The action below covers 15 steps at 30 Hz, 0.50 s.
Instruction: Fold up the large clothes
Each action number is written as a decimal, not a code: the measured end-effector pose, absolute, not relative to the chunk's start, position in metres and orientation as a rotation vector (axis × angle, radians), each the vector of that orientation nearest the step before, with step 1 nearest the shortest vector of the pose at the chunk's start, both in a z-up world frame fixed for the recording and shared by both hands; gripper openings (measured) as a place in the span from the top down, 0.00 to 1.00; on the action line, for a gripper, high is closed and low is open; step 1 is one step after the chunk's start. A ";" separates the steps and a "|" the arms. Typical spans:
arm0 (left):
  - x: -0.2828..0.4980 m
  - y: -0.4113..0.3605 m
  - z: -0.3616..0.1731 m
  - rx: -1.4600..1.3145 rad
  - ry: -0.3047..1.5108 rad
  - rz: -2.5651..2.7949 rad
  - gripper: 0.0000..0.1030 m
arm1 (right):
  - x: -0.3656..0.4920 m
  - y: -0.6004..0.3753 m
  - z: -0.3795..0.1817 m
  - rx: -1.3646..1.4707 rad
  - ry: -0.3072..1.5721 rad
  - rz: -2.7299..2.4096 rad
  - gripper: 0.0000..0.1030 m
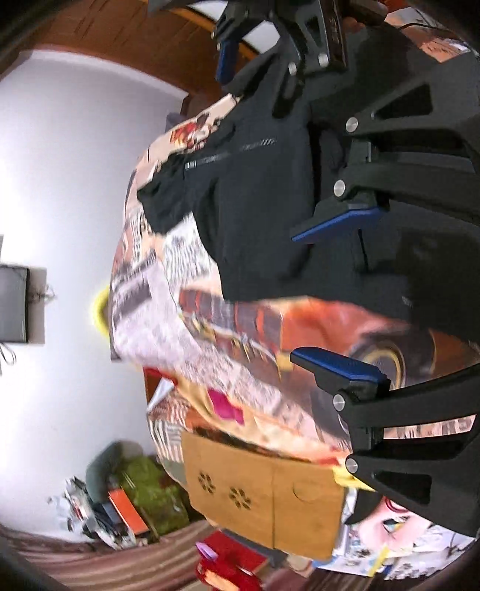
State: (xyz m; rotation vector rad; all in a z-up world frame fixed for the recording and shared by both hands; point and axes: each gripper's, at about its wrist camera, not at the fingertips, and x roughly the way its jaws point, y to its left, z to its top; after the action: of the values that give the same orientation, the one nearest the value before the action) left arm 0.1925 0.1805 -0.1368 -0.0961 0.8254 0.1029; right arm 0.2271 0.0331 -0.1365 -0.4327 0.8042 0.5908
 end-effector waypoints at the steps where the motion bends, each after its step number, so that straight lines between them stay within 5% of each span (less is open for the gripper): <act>1: 0.191 0.185 -0.139 -0.100 0.828 0.111 0.44 | 0.227 0.041 -0.142 -0.448 0.813 0.602 0.01; 8: 0.182 0.211 -0.161 -0.109 0.861 0.151 0.44 | 0.235 0.110 -0.195 -0.555 0.940 0.661 0.08; 15: 0.186 0.219 -0.184 -0.138 0.904 0.152 0.44 | 0.248 0.131 -0.236 -0.651 0.992 0.591 0.42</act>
State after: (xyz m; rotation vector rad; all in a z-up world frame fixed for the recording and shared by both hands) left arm 0.1859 0.2185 -0.1837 -0.1384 0.9042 0.1523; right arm 0.2483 0.1310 -0.2359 -0.6510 0.9917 0.5912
